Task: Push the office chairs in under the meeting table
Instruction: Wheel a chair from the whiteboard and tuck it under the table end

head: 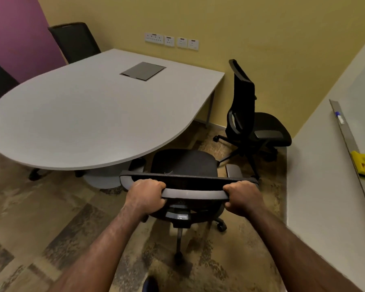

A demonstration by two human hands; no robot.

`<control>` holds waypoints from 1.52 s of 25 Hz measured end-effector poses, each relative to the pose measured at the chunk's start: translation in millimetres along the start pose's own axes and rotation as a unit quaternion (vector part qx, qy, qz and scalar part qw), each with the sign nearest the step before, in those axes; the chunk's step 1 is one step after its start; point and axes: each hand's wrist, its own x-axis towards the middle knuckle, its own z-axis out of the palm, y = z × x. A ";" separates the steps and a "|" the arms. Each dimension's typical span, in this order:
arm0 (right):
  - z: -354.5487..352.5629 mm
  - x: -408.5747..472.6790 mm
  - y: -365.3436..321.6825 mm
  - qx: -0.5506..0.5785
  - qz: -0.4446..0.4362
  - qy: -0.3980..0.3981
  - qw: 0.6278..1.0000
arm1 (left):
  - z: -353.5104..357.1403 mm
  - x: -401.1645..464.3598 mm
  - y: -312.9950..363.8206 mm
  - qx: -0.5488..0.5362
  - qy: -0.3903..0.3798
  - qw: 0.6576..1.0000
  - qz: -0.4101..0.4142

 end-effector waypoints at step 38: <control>7.2 163.8 159.7 0.005 -0.283 0.081 0.956 | 5.3 100.0 117.9 0.054 -0.022 0.962 -0.266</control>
